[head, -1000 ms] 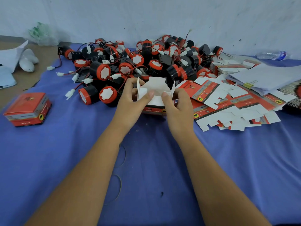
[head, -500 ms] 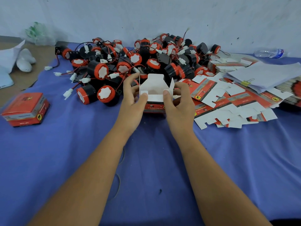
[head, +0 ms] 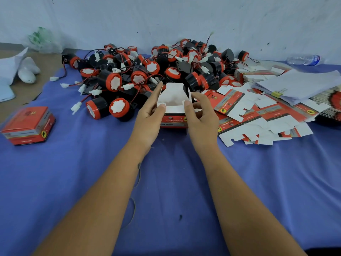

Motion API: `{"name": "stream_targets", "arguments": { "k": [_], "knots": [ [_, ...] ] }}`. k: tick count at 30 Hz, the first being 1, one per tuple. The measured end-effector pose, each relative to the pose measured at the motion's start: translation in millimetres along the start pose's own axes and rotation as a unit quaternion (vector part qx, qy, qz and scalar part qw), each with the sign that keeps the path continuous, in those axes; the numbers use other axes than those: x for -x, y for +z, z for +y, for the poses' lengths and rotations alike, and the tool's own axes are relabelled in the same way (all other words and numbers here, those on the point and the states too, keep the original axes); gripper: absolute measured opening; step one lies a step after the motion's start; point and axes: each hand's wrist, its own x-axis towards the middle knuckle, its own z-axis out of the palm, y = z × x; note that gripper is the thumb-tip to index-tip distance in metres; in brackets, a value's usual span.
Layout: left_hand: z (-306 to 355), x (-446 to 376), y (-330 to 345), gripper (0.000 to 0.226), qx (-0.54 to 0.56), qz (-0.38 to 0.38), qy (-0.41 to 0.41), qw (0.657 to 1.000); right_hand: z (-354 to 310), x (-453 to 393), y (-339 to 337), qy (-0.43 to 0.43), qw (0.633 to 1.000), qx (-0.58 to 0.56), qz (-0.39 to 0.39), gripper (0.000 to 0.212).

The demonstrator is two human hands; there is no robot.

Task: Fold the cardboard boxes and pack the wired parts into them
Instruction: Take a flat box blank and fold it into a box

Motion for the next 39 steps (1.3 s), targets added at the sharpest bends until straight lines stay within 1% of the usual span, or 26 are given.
{"name": "stream_targets", "arguments": {
  "k": [2,4,6,8,9,10,12,15,17,19,20,22,24,26,28,31,33,35,39],
  "knots": [
    [1,1,0,0.046,0.008,0.038,0.015,0.999,2,1,-2,-0.023,1.000,0.010,-0.016,0.028],
    [2,1,-1,0.042,0.013,0.062,0.013,0.998,3,2,-4,-0.048,0.998,0.017,-0.030,0.035],
    [2,0,-3,0.039,0.022,0.065,0.002,0.998,3,3,-5,-0.056,0.998,0.004,-0.040,0.035],
    [0,0,-3,0.030,0.040,0.048,-0.017,0.998,2,4,-6,-0.053,0.997,-0.015,-0.047,0.031],
    [1,0,-3,0.027,0.059,0.034,-0.027,0.997,1,5,-5,-0.045,0.997,-0.020,-0.053,0.029],
    [1,0,-2,0.029,0.082,0.030,-0.039,0.995,-1,5,-5,-0.031,0.997,-0.027,-0.061,0.028],
    [2,0,1,0.032,0.123,0.042,-0.052,0.990,-5,5,-3,0.008,0.996,-0.067,-0.065,0.024],
    [1,0,6,0.020,0.134,0.058,-0.043,0.988,-12,5,2,0.043,0.988,-0.135,-0.054,0.017],
    [2,1,9,0.030,0.152,0.056,-0.052,0.985,-15,5,5,0.076,0.976,-0.197,-0.056,0.022],
    [4,0,11,0.039,0.153,0.049,-0.056,0.986,-16,3,6,0.106,0.953,-0.274,-0.069,0.040],
    [6,-1,11,0.041,0.148,0.044,-0.057,0.986,-17,1,5,0.112,0.947,-0.292,-0.078,0.045],
    [8,-1,11,0.040,0.142,0.044,-0.064,0.987,-17,0,4,0.133,0.936,-0.314,-0.085,0.039],
    [10,0,12,0.040,0.143,0.052,-0.066,0.986,-19,-1,2,0.164,0.913,-0.364,-0.086,0.032],
    [10,0,13,0.042,0.130,0.056,-0.058,0.988,-19,0,1,0.167,0.891,-0.409,-0.103,0.029],
    [10,0,13,0.041,0.111,0.052,-0.048,0.991,-19,-2,0,0.167,0.891,-0.408,-0.114,0.029],
    [10,0,12,0.041,0.102,0.047,-0.039,0.993,-19,-1,0,0.139,0.915,-0.359,-0.119,0.025],
    [11,0,10,0.042,0.106,0.043,-0.039,0.993,-20,0,0,0.132,0.924,-0.338,-0.117,0.028],
    [10,0,11,0.043,0.112,0.041,-0.037,0.992,-21,1,1,0.140,0.924,-0.338,-0.107,0.031],
    [7,0,15,0.040,0.106,0.051,-0.033,0.993,-22,0,1,0.162,0.914,-0.361,-0.095,0.028]
  ]
}}
